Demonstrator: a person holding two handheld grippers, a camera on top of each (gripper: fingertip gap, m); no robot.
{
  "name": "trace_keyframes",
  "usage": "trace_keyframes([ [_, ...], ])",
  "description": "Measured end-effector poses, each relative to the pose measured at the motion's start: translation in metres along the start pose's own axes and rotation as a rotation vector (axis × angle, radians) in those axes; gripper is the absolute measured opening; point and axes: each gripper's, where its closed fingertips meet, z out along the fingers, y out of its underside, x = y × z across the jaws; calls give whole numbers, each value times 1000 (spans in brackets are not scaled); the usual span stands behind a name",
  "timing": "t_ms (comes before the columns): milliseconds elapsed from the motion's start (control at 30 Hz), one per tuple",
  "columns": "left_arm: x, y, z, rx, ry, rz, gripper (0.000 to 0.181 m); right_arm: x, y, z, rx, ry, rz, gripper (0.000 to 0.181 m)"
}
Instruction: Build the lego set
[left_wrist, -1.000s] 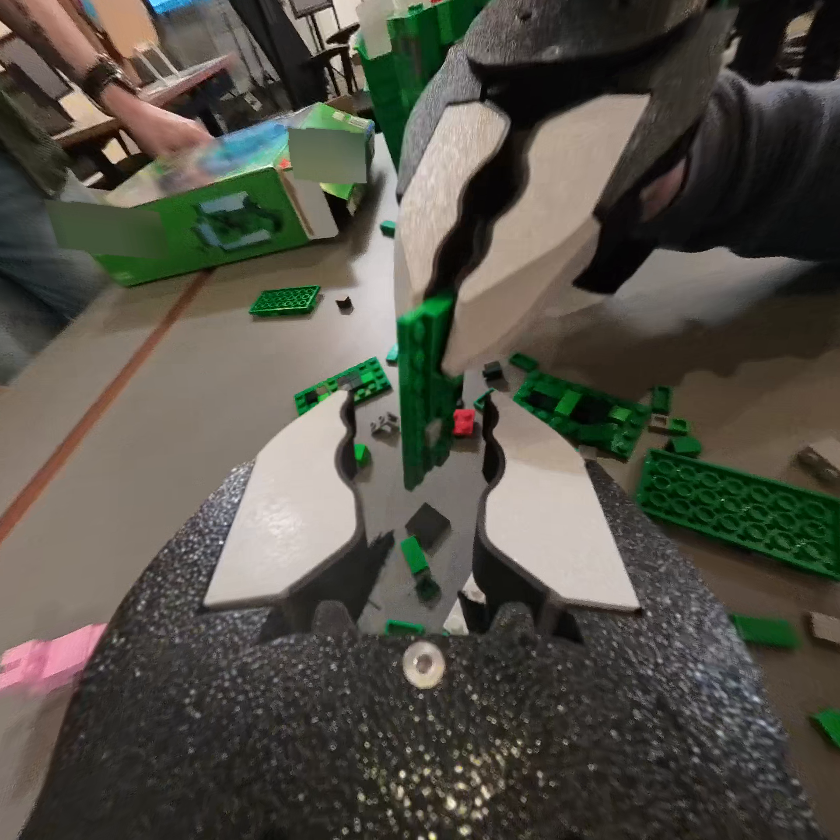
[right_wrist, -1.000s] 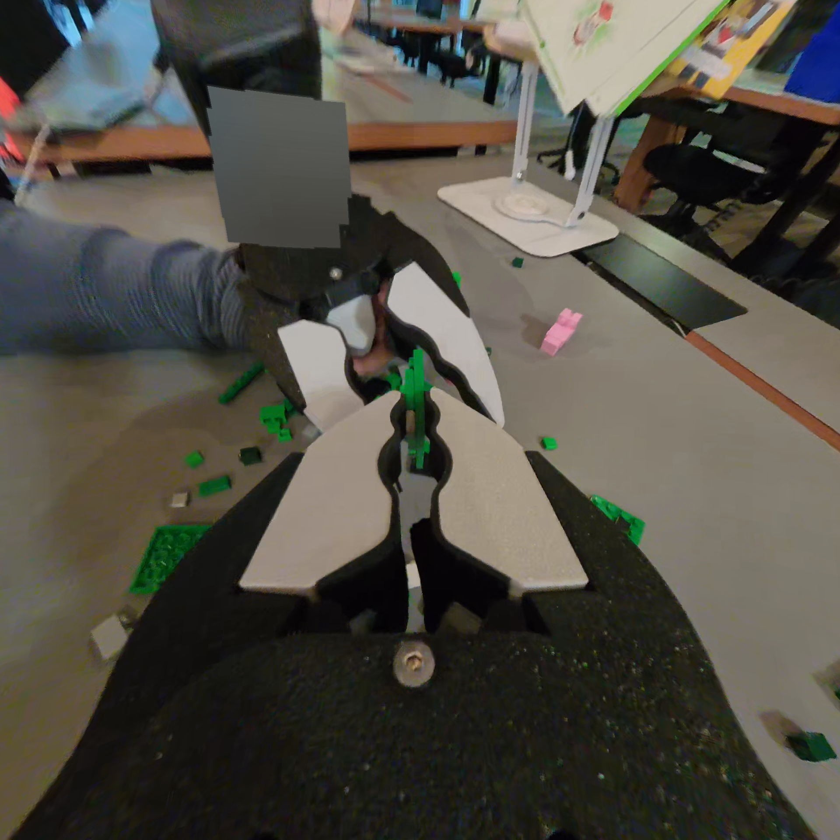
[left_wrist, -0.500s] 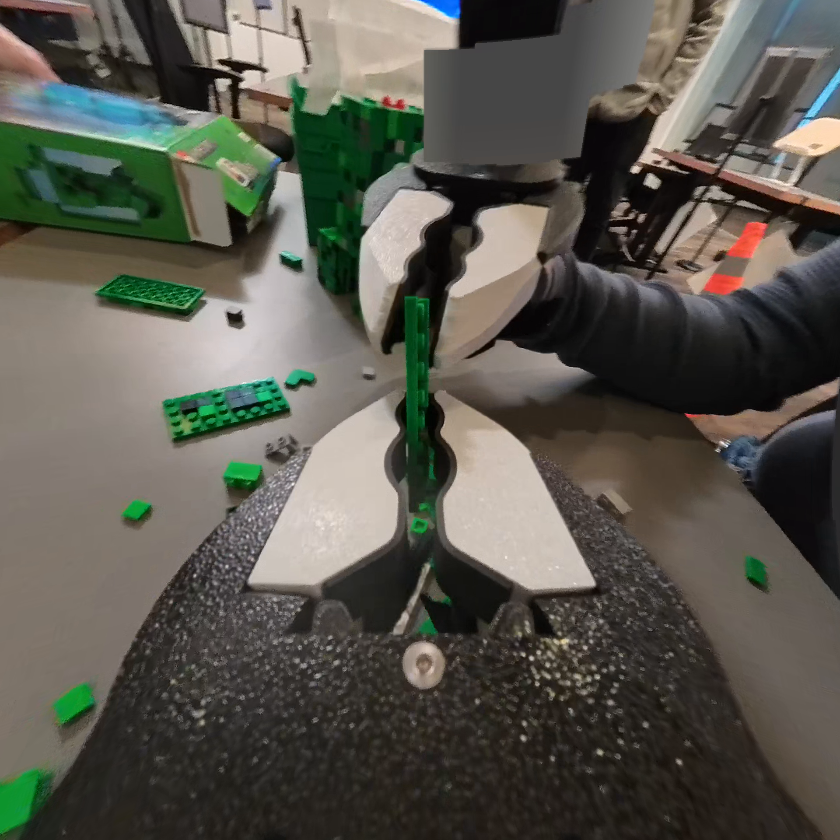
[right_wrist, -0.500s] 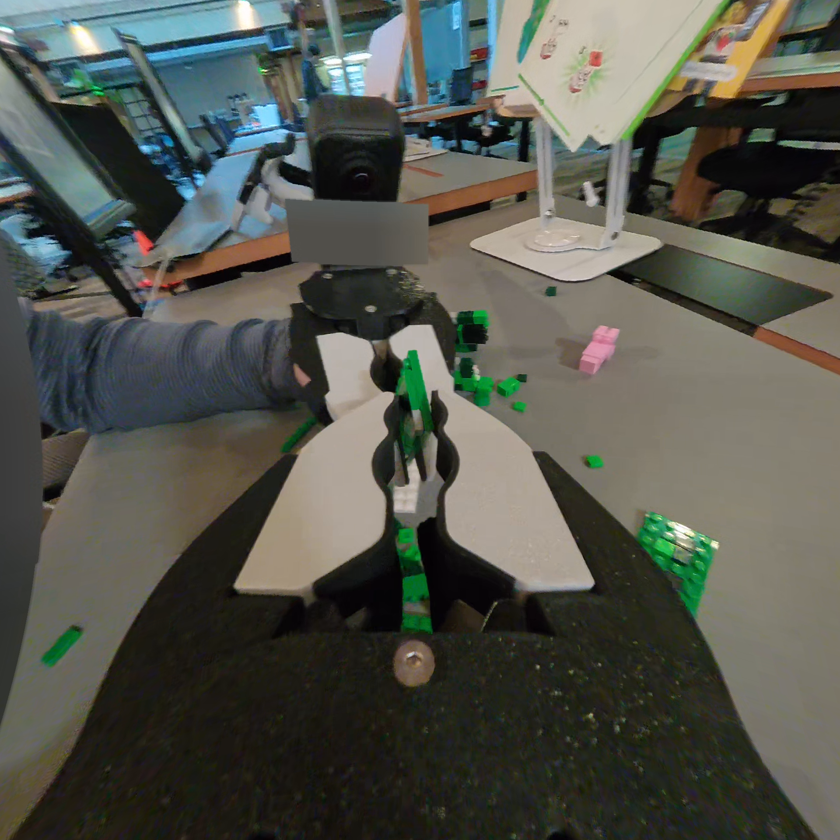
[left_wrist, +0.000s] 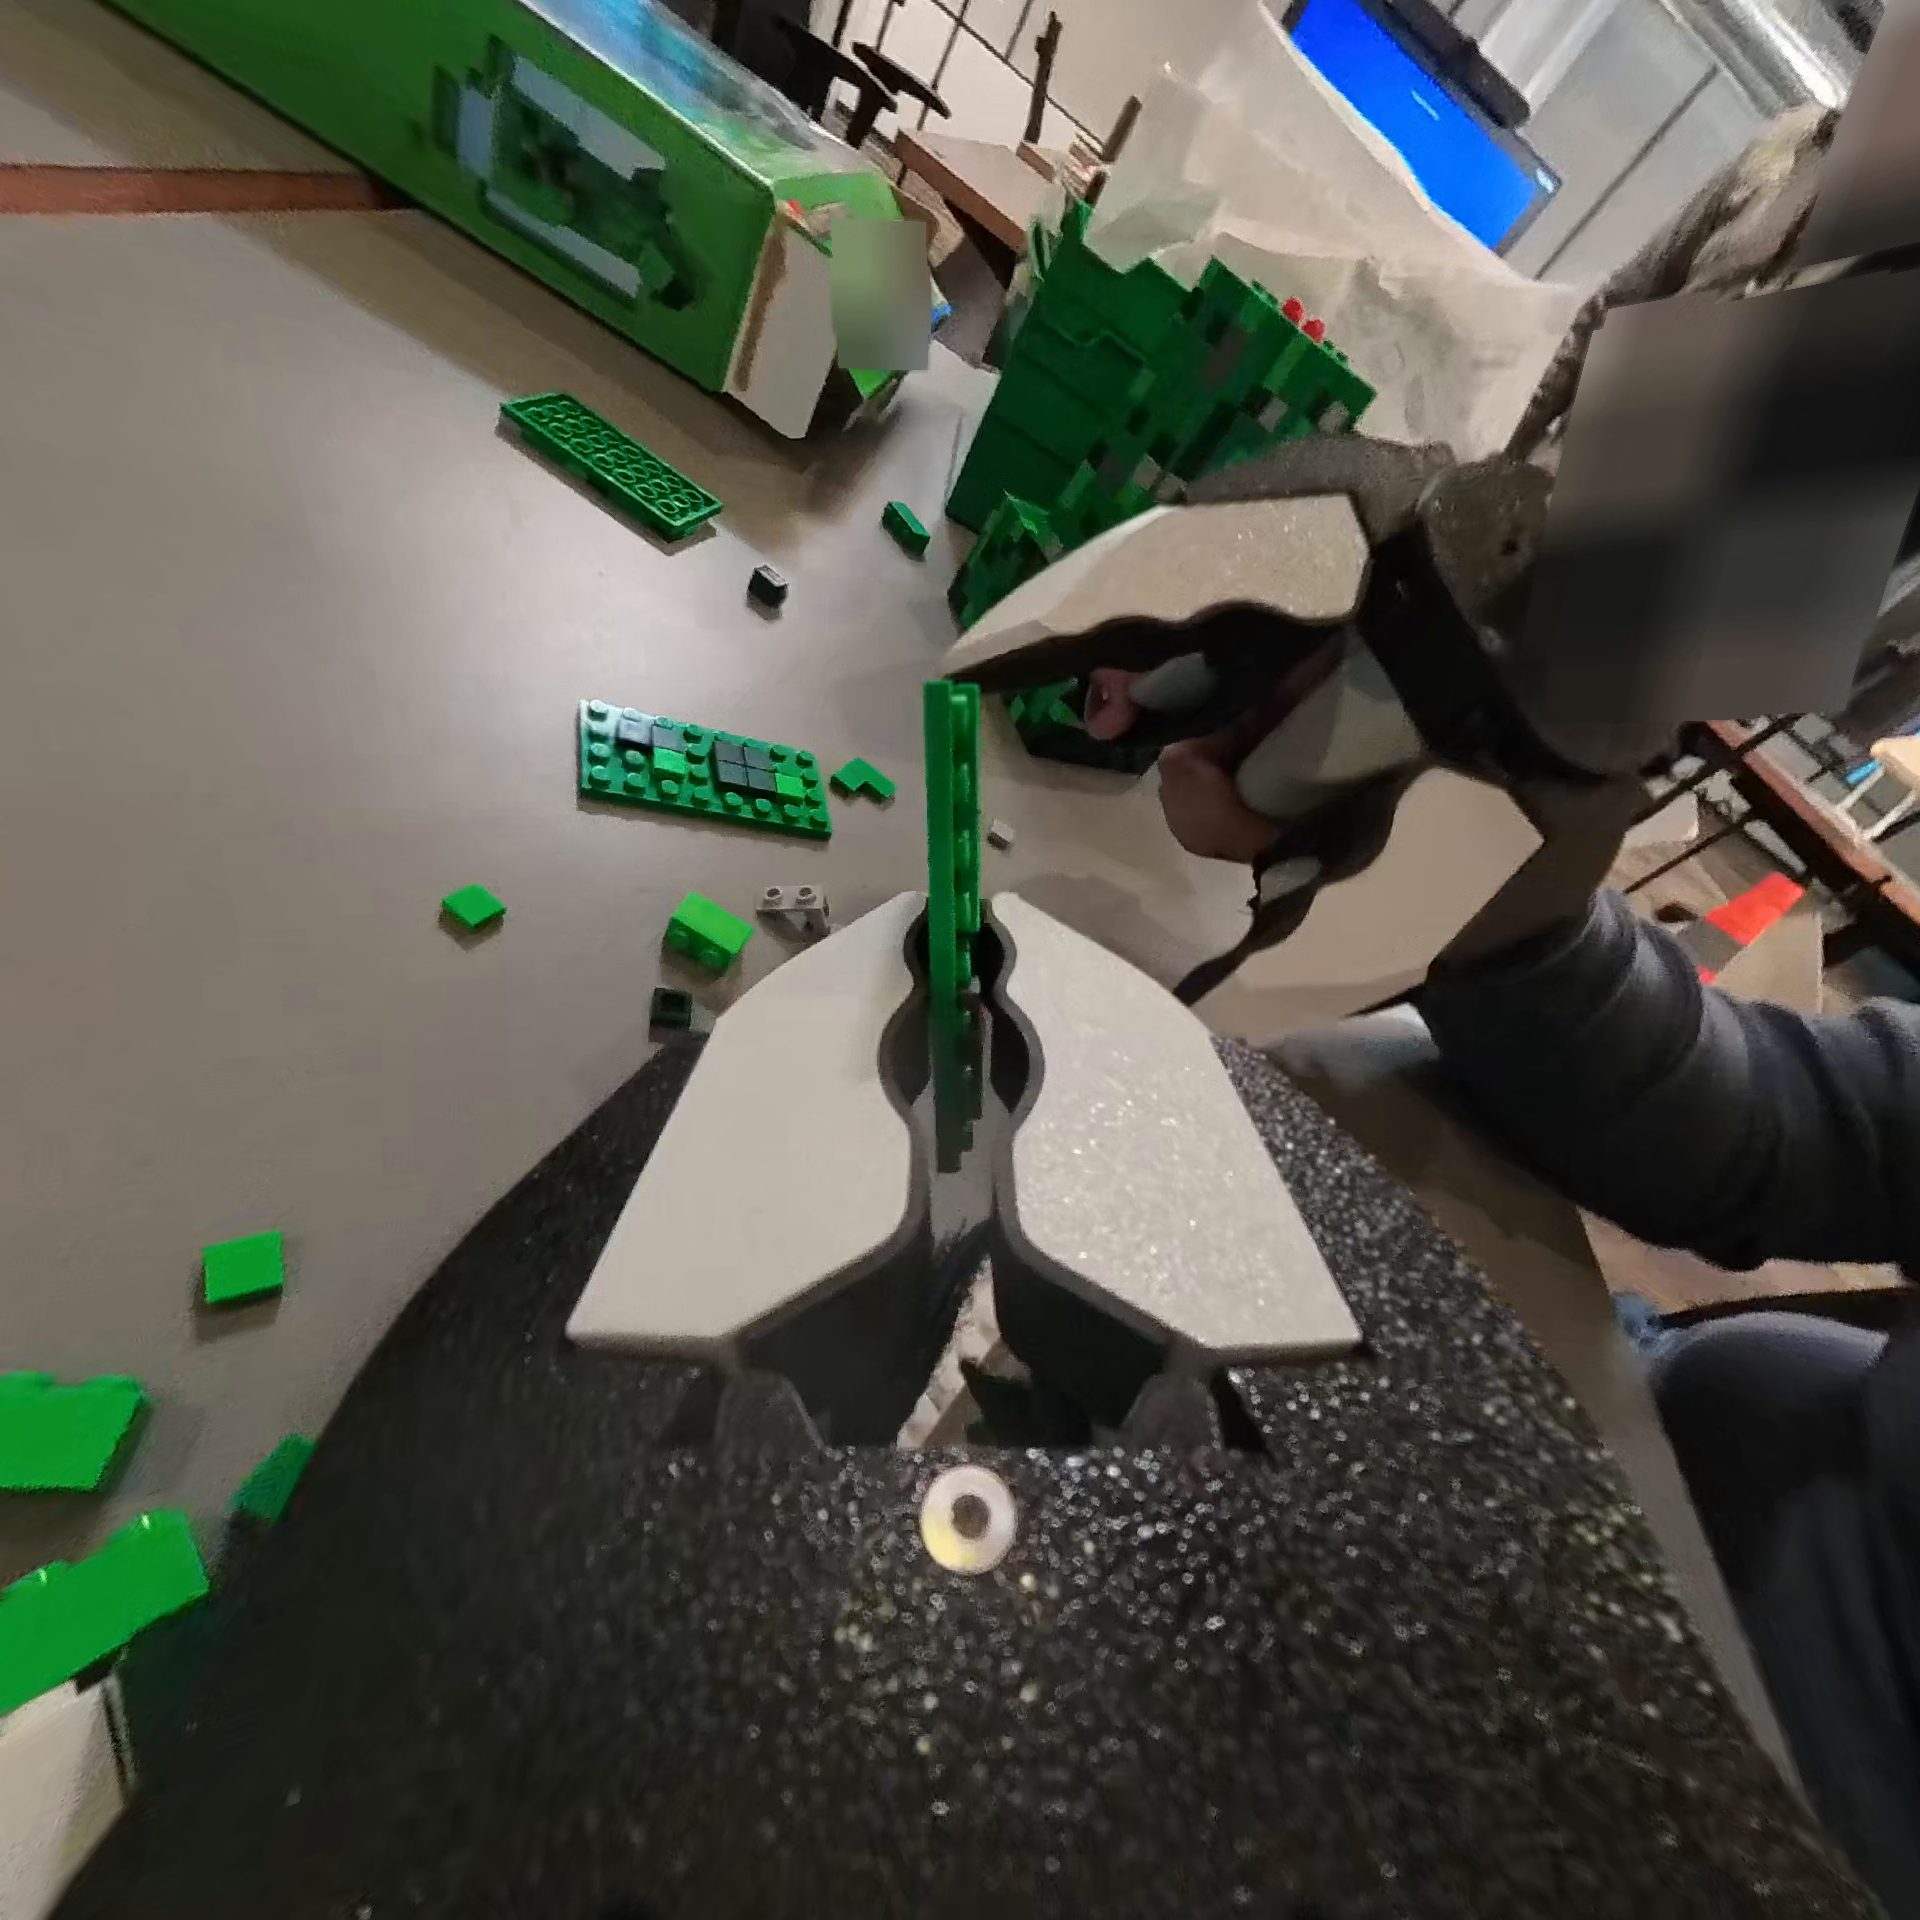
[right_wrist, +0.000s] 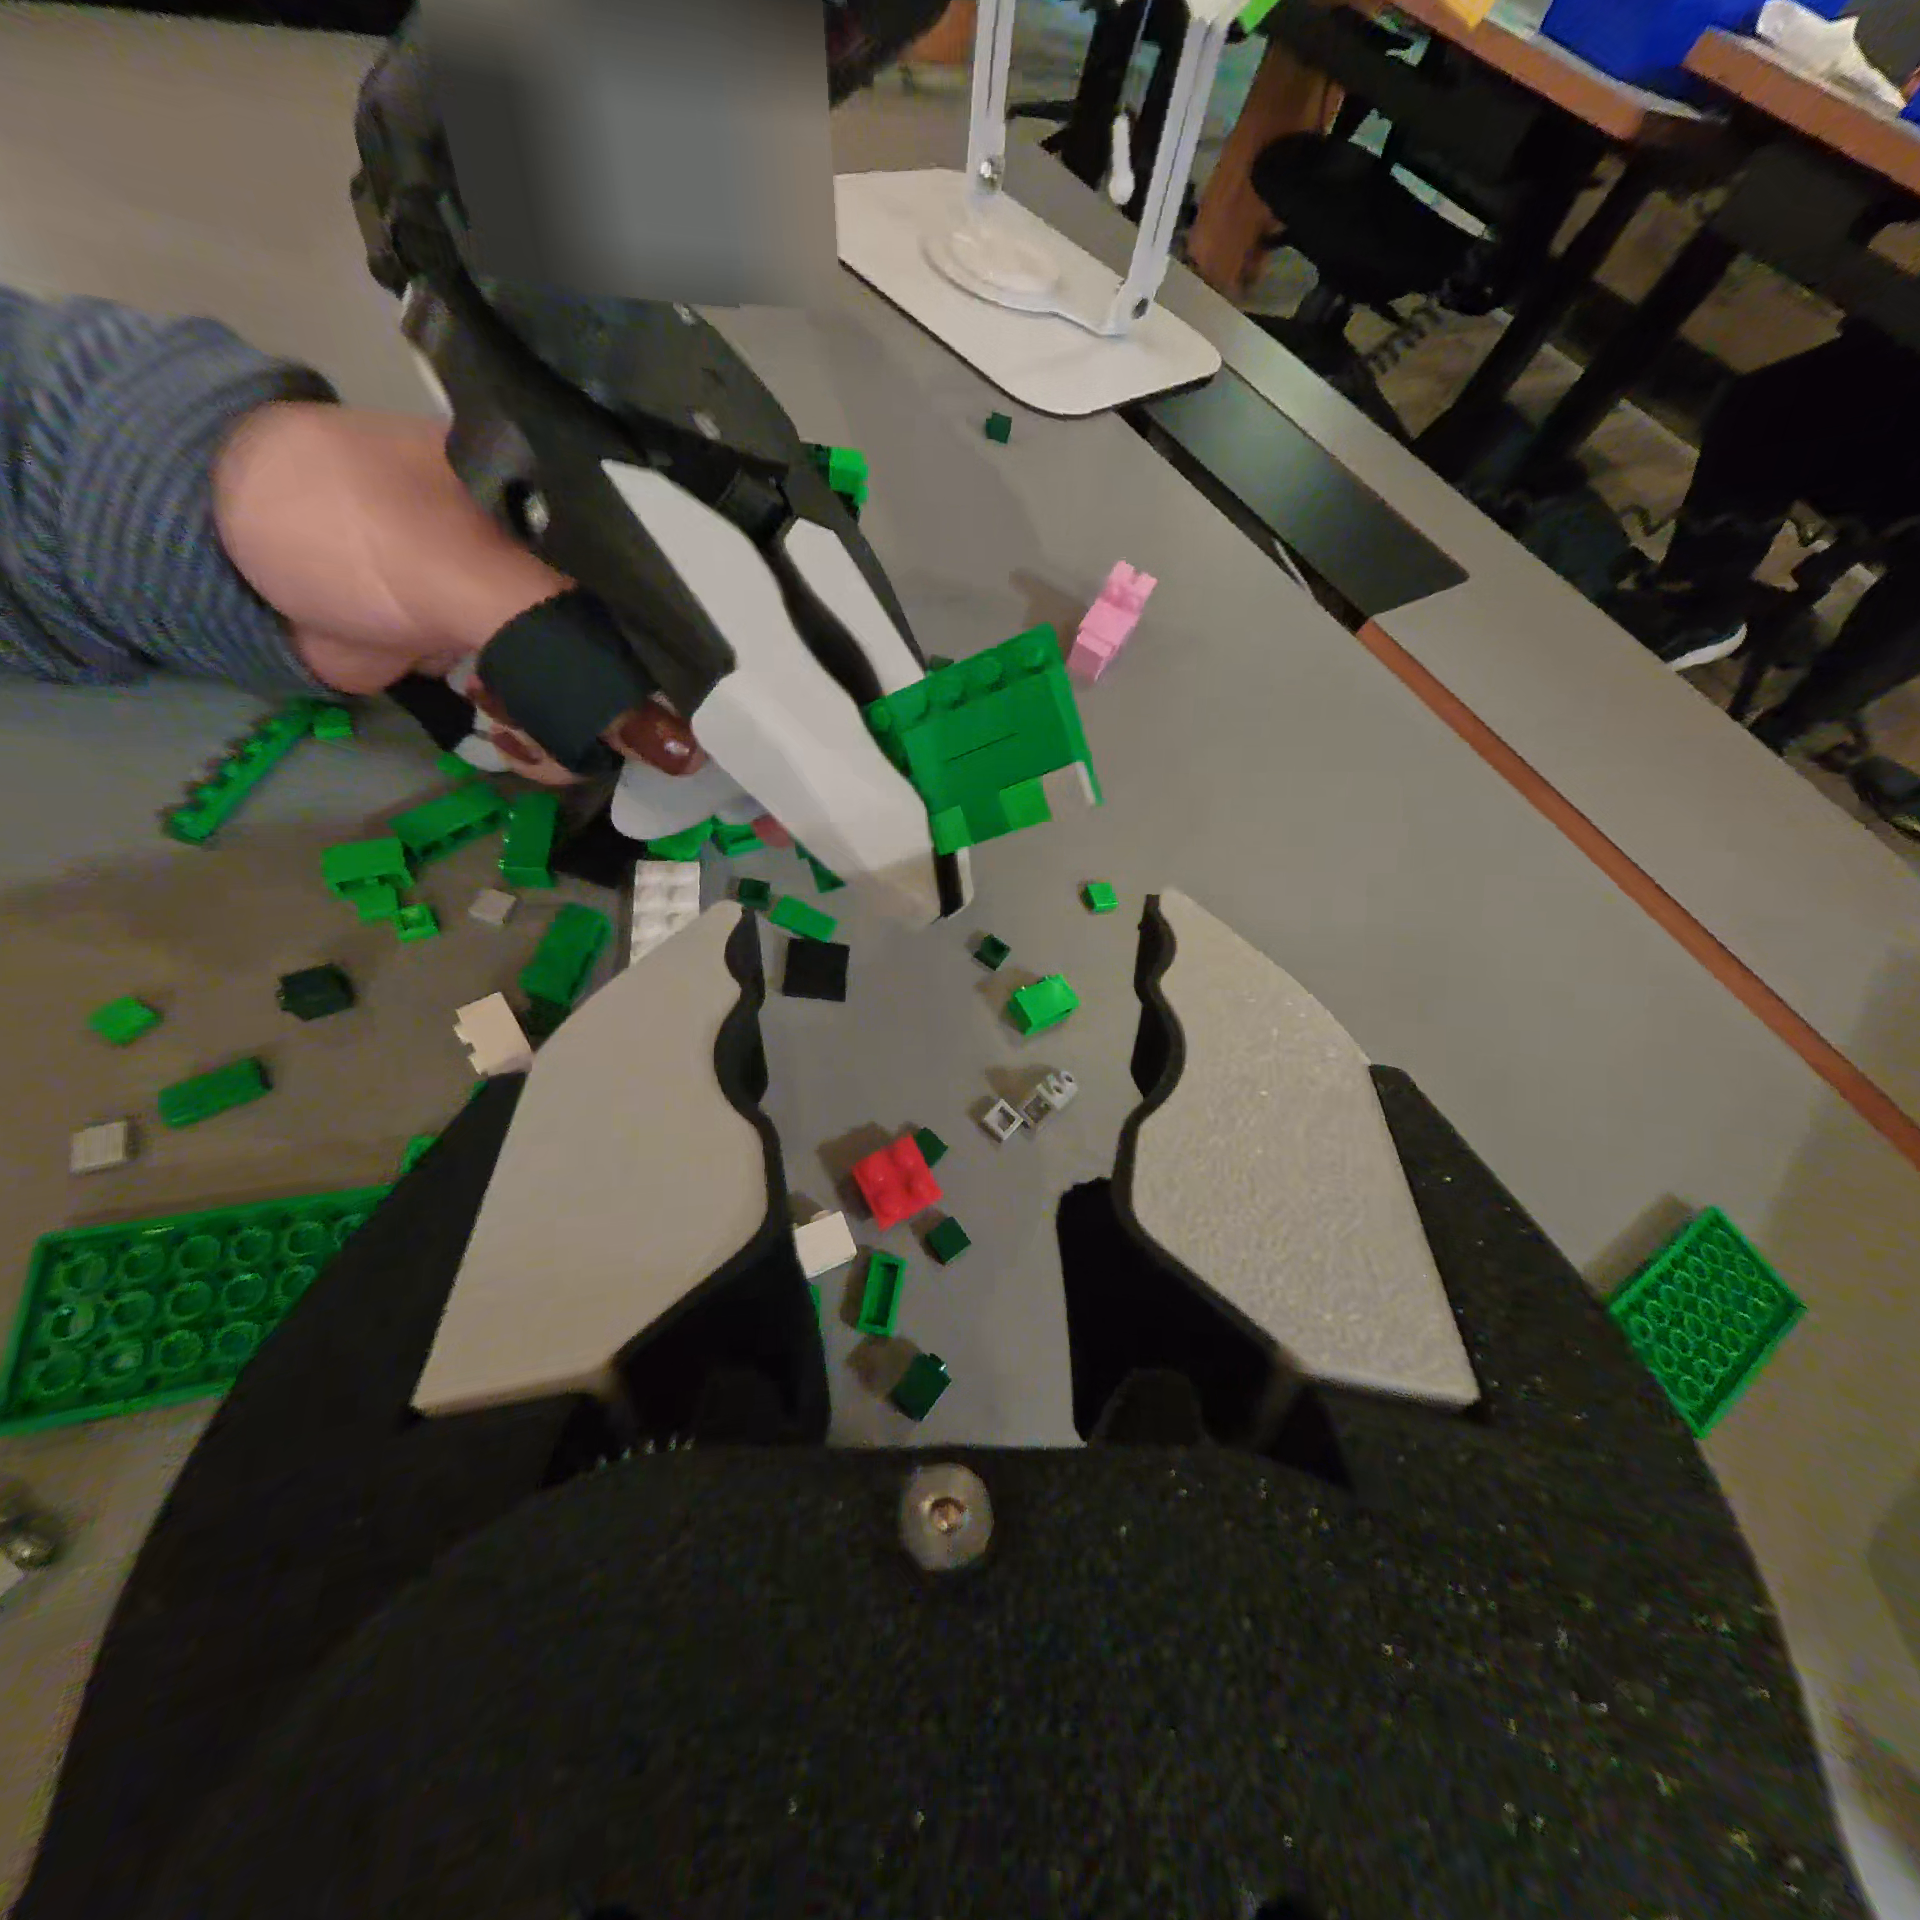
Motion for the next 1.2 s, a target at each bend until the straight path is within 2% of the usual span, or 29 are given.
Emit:
trace_keyframes([
  [167, 0, 0, 1, 16, 39, -145, 5, -1, 5, 4, -42, 28, -68, 76],
  [400, 0, 6, 3, -25, 46, -160, 5, 7, 12, 4, -62, 121, -213, 77],
  [533, 1, -5, -1, 29, 4, -45, 5, 8, 1, -1, 49, 73, -87, 67],
  [633, 2, -19, -4, 123, -81, 158, 5, 18, -19, -12, 231, 24, 184, 64],
  [700, 0, -32, -9, 225, -191, 287, 5, 27, -34, -17, 365, 30, 386, 59],
  [767, 2, -38, -11, 262, -280, 394, 6, 26, -41, -16, 444, 38, 513, 60],
  [833, 5, -41, -12, 277, -347, 497, 6, 22, -49, -14, 498, 79, 540, 58],
  [900, 13, -42, -10, 279, -364, 561, 6, 17, -59, -14, 555, 104, 541, 49],
  [1033, 15, -46, -14, 307, -390, 576, 6, 10, -67, -14, 577, 145, 488, 29],
  [1133, 15, -44, -12, 295, -393, 591, 6, 10, -68, -16, 581, 193, 415, 26],
  [1200, 16, -44, -11, 296, -378, 594, 6, 10, -70, -17, 597, 180, 411, 33],
])
